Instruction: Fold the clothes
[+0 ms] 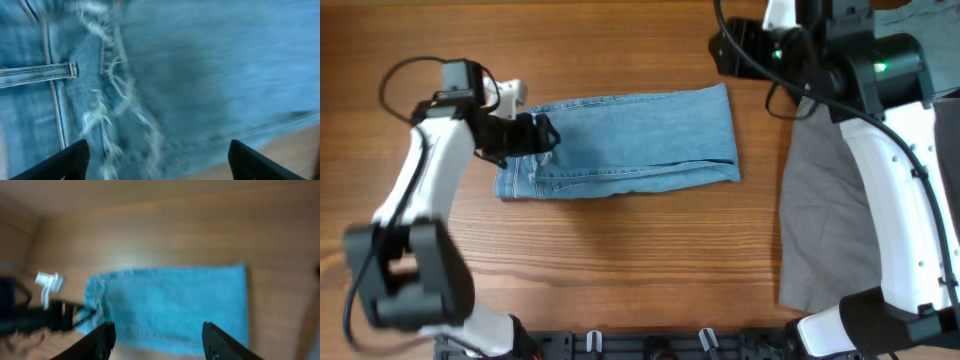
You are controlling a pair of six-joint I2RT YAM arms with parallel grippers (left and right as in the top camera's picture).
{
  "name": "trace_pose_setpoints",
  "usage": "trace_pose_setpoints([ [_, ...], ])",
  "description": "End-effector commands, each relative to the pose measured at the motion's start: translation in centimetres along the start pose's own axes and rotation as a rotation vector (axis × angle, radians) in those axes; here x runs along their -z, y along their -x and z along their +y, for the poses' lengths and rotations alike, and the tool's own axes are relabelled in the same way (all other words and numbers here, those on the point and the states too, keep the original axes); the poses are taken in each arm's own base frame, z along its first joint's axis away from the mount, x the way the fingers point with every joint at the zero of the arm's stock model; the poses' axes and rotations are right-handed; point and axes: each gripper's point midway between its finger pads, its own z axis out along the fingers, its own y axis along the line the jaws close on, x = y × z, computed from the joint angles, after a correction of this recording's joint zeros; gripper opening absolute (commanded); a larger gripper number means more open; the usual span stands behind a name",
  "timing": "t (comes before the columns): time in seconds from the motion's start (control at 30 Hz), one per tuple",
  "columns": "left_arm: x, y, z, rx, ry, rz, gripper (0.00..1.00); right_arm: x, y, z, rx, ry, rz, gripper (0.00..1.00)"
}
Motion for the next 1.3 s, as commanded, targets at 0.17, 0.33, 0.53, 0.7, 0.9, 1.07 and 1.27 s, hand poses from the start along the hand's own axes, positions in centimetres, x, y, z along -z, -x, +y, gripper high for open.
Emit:
trace_pose_setpoints([
  [0.17, -6.1, -1.1, 2.7, 0.032, -0.044, 0.114, 0.79, -3.0, -2.2, -3.3, -0.007, -0.141, 0.124, 0.62],
  [0.33, -5.9, -1.0, 0.7, 0.05, -0.161, 0.11, 0.39, -4.8, -2.8, -3.9, -0.023, -0.157, 0.171, 0.63],
  [0.53, -4.7, -1.0, 0.6, 0.071, -0.16, 0.131, 0.04, -8.0, -4.4, -5.1, -0.04, -0.189, 0.267, 0.63],
  [0.7, -0.3, 1.5, -1.3, 0.059, -0.197, 0.076, 0.04, -9.8, -6.1, -6.2, -0.058, -0.218, 0.354, 0.59],
  [0.9, 5.4, 3.8, -5.6, 0.012, -0.319, -0.049, 0.04, -9.1, -6.4, -8.3, -0.092, -0.279, 0.377, 0.6],
  [1.07, 8.6, 5.2, -7.5, -0.041, -0.362, -0.164, 0.04, -8.9, -6.5, -8.7, -0.095, -0.285, 0.387, 0.6],
  [1.27, 7.0, 3.4, -3.0, 0.015, -0.085, -0.087, 0.4, -9.0, -6.4, -8.7, -0.093, -0.283, 0.381, 0.6],
])
